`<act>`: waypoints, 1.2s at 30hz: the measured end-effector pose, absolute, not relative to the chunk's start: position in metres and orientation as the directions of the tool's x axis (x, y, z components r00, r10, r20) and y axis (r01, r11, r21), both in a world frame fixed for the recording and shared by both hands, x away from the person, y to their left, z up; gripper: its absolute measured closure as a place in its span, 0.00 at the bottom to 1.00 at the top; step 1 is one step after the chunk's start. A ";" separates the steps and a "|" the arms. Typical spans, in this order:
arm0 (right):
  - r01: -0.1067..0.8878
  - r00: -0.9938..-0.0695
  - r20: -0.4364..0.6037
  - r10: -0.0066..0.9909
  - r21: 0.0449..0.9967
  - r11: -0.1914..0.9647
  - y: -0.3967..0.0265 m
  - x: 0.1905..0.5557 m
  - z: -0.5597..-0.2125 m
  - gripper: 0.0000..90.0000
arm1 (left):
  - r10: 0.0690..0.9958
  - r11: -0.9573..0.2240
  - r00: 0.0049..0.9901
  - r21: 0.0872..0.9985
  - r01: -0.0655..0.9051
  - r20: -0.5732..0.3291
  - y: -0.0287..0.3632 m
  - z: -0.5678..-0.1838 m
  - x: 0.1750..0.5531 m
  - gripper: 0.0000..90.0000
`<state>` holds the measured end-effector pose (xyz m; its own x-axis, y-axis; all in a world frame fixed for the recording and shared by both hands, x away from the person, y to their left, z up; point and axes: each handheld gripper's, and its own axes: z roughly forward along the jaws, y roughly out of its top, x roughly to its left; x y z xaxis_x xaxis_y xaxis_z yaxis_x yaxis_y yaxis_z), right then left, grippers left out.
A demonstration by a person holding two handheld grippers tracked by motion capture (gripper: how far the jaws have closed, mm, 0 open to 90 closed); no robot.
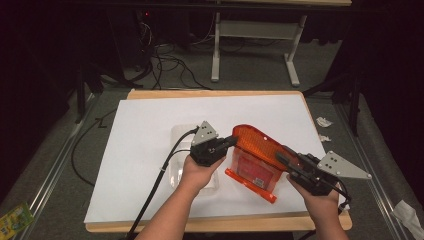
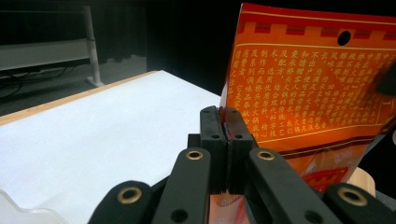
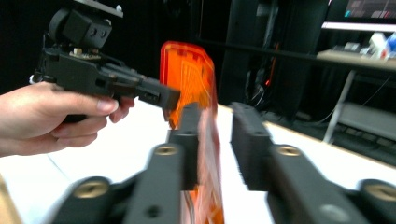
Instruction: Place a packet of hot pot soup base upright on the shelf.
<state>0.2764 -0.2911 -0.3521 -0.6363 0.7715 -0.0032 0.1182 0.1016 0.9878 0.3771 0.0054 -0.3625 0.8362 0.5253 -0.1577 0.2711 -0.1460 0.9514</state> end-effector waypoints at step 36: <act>0.334 -0.677 0.125 0.726 0.931 0.151 -0.283 0.290 -0.404 0.80 | 0.626 -0.219 0.772 0.925 0.310 -0.111 0.028 -0.363 0.376 0.59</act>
<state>0.2899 -0.2835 -0.4038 -0.6766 0.7257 0.1250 0.3337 0.1508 0.9305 0.3756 0.0279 -0.3630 0.7721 0.6258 -0.1106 0.3098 -0.2186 0.9254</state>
